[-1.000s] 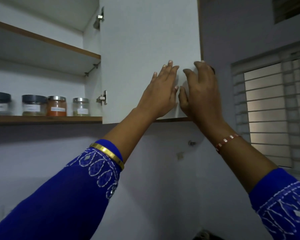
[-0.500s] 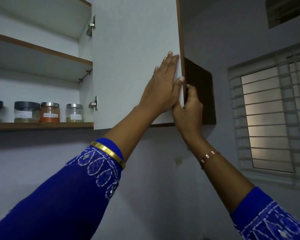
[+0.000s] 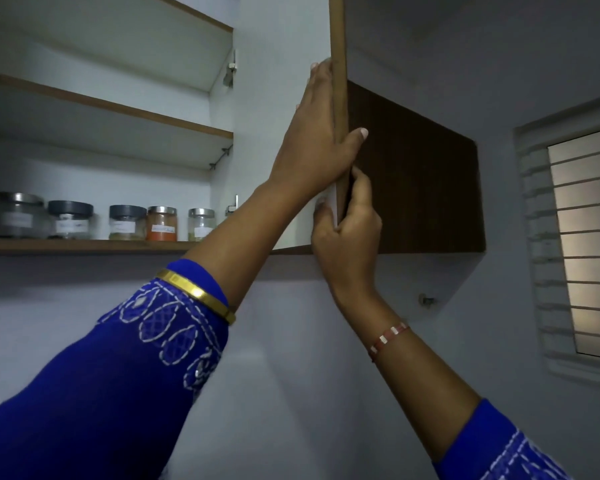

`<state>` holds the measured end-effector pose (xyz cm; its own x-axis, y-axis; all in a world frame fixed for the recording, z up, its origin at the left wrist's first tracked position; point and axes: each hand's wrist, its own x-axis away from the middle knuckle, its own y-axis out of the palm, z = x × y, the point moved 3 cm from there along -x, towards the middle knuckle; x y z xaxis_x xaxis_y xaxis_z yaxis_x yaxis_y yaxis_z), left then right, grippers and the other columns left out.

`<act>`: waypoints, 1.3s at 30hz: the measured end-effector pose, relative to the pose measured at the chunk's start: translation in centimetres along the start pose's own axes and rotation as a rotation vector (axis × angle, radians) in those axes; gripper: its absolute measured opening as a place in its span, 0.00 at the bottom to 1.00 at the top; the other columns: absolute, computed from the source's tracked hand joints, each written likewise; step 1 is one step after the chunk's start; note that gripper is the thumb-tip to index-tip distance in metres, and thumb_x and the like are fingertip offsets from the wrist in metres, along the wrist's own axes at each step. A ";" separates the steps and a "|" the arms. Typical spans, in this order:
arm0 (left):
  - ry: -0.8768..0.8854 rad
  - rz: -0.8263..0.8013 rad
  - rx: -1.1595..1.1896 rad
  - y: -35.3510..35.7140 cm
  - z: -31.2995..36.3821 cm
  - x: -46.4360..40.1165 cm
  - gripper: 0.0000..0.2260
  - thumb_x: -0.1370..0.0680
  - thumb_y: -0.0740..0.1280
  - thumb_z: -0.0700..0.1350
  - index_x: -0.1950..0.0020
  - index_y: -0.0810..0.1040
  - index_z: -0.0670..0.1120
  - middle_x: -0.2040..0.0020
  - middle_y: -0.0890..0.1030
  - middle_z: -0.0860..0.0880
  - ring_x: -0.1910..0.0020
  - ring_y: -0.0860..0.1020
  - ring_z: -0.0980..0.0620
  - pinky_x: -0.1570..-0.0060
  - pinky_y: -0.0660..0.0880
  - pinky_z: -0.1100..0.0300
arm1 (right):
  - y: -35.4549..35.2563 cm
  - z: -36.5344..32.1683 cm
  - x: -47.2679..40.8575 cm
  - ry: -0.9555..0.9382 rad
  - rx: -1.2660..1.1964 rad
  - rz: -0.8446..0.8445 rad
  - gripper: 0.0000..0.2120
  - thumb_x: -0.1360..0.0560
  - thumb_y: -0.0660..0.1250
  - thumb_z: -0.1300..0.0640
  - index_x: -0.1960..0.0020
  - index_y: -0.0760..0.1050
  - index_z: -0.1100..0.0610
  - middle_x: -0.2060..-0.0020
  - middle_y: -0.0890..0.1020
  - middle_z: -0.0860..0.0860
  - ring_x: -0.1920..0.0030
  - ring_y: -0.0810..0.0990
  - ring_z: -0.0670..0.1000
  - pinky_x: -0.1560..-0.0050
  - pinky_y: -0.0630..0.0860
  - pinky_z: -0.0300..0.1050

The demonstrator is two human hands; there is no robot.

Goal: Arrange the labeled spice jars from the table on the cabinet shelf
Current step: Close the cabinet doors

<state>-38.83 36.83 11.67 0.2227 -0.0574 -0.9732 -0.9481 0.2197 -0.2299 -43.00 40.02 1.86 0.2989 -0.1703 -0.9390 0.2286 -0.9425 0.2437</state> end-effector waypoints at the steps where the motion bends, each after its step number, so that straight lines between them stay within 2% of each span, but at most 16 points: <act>1: -0.017 0.006 -0.002 -0.7 -0.2 0.2 0.37 0.25 0.66 0.47 0.25 0.46 0.40 0.23 0.53 0.43 0.24 0.55 0.46 0.27 0.58 0.51 | 0.5 -0.6 0.5 -0.010 -0.011 -0.003 0.22 0.25 0.62 0.63 0.32 0.65 0.62 0.43 0.80 0.57 0.45 0.80 0.54 0.49 0.81 0.41; 3: -0.054 0.008 0.004 -2.1 -0.7 0.6 0.38 0.25 0.67 0.44 0.25 0.45 0.40 0.23 0.54 0.43 0.25 0.57 0.45 0.28 0.61 0.54 | 1.7 -1.6 1.4 -0.035 -0.033 -0.005 0.24 0.25 0.61 0.62 0.30 0.64 0.62 0.41 0.79 0.57 0.43 0.80 0.54 0.46 0.80 0.43; 6: -0.098 0.030 0.021 -4.4 -1.4 1.3 0.36 0.26 0.64 0.38 0.25 0.44 0.41 0.26 0.60 0.40 0.30 0.66 0.42 0.35 0.70 0.54 | 3.6 -3.0 2.5 -0.054 -0.074 -0.023 0.26 0.26 0.60 0.60 0.29 0.62 0.62 0.40 0.78 0.58 0.43 0.80 0.55 0.47 0.80 0.44; 8: -0.120 0.063 0.037 -5.9 -1.9 1.7 0.35 0.26 0.62 0.36 0.25 0.44 0.41 0.27 0.62 0.40 0.32 0.68 0.43 0.41 0.73 0.60 | 5.1 -4.0 3.2 -0.055 -0.114 -0.043 0.27 0.27 0.59 0.60 0.28 0.61 0.62 0.40 0.78 0.58 0.43 0.80 0.55 0.47 0.80 0.46; 10: -0.133 0.104 0.055 -7.5 -2.4 2.3 0.34 0.25 0.60 0.35 0.25 0.45 0.41 0.27 0.63 0.44 0.37 0.72 0.49 0.50 0.73 0.70 | 6.7 -4.8 3.8 -0.062 -0.132 -0.052 0.27 0.27 0.59 0.60 0.28 0.62 0.62 0.39 0.78 0.58 0.41 0.78 0.55 0.45 0.79 0.46; 11: -0.135 0.125 0.062 -8.4 -2.7 2.7 0.33 0.25 0.60 0.34 0.25 0.46 0.41 0.30 0.65 0.46 0.43 0.75 0.55 0.55 0.73 0.73 | 7.5 -5.2 4.2 -0.066 -0.142 -0.055 0.27 0.27 0.59 0.60 0.29 0.62 0.62 0.38 0.77 0.58 0.39 0.77 0.55 0.42 0.78 0.47; 13: -0.147 0.162 0.085 -10.1 -3.5 3.3 0.31 0.25 0.58 0.32 0.25 0.49 0.40 0.35 0.69 0.47 0.56 0.74 0.64 0.62 0.73 0.76 | 9.3 -5.9 4.9 -0.076 -0.182 -0.067 0.27 0.28 0.61 0.61 0.29 0.63 0.63 0.35 0.75 0.59 0.35 0.74 0.56 0.39 0.76 0.52; 15: -0.160 0.193 0.115 -11.9 -4.8 3.8 0.29 0.26 0.57 0.30 0.26 0.53 0.40 0.43 0.73 0.52 0.60 0.74 0.67 0.62 0.74 0.74 | 11.2 -6.7 5.6 -0.097 -0.221 -0.076 0.28 0.28 0.64 0.65 0.29 0.63 0.65 0.33 0.72 0.60 0.31 0.70 0.58 0.36 0.73 0.55; 17: -0.172 0.215 0.126 -13.8 -6.3 4.3 0.27 0.27 0.56 0.29 0.28 0.57 0.40 0.49 0.73 0.57 0.58 0.74 0.70 0.57 0.76 0.69 | 13.3 -7.4 6.3 -0.118 -0.235 -0.083 0.29 0.29 0.66 0.68 0.30 0.63 0.67 0.32 0.70 0.61 0.29 0.66 0.58 0.33 0.70 0.57; 20: -0.219 0.218 0.110 -16.4 -8.2 5.1 0.29 0.26 0.56 0.28 0.26 0.55 0.40 0.35 0.71 0.48 0.45 0.72 0.63 0.46 0.74 0.71 | 16.4 -8.5 7.5 -0.124 -0.231 -0.102 0.29 0.29 0.66 0.68 0.30 0.63 0.68 0.31 0.68 0.63 0.28 0.63 0.60 0.30 0.65 0.57; 22: -0.226 0.209 0.100 -18.1 -9.5 5.6 0.27 0.26 0.56 0.28 0.27 0.57 0.40 0.38 0.71 0.49 0.46 0.72 0.62 0.48 0.73 0.74 | 18.4 -9.2 8.2 -0.121 -0.226 -0.123 0.30 0.29 0.66 0.69 0.30 0.62 0.68 0.30 0.67 0.63 0.27 0.62 0.61 0.29 0.64 0.59; 26: -0.254 0.175 0.058 -20.9 -12.2 6.4 0.24 0.24 0.57 0.30 0.29 0.61 0.41 0.48 0.73 0.54 0.53 0.75 0.65 0.52 0.75 0.72 | 22.1 -10.1 9.5 -0.137 -0.195 -0.134 0.31 0.30 0.68 0.69 0.30 0.62 0.68 0.30 0.66 0.64 0.28 0.61 0.63 0.32 0.65 0.63; 30: -0.289 0.143 0.034 -23.2 -14.8 7.1 0.24 0.23 0.57 0.32 0.28 0.59 0.44 0.47 0.74 0.53 0.49 0.77 0.55 0.49 0.77 0.64 | 25.6 -10.4 10.5 -0.155 -0.137 -0.131 0.29 0.29 0.68 0.65 0.30 0.65 0.66 0.29 0.66 0.63 0.27 0.60 0.62 0.28 0.61 0.60; 34: -0.310 0.141 0.020 -25.2 -17.6 7.7 0.22 0.23 0.58 0.33 0.29 0.60 0.43 0.49 0.72 0.56 0.53 0.75 0.63 0.53 0.76 0.71 | 29.0 -10.5 11.4 -0.170 -0.106 -0.096 0.28 0.29 0.65 0.61 0.30 0.65 0.65 0.30 0.67 0.63 0.28 0.62 0.63 0.28 0.59 0.58; 37: -0.349 0.135 0.052 -26.4 -20.0 8.2 0.21 0.22 0.58 0.33 0.30 0.61 0.43 0.50 0.72 0.56 0.56 0.75 0.64 0.57 0.77 0.72 | 31.5 -10.4 12.1 -0.193 -0.058 -0.088 0.27 0.27 0.59 0.57 0.30 0.65 0.64 0.30 0.67 0.62 0.28 0.62 0.62 0.29 0.60 0.59; 39: -0.377 0.147 0.070 -27.2 -21.6 8.6 0.21 0.22 0.58 0.34 0.30 0.62 0.43 0.51 0.73 0.57 0.57 0.76 0.65 0.60 0.77 0.72 | 33.2 -10.2 12.5 -0.221 -0.010 -0.091 0.26 0.27 0.61 0.58 0.30 0.64 0.64 0.30 0.67 0.62 0.28 0.62 0.62 0.29 0.61 0.61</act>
<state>-16.05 9.33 9.69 0.1656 0.3374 -0.9267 -0.9613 0.2650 -0.0753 -22.24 9.50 0.66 0.0664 -0.1443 -0.9873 0.2552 -0.9541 0.1566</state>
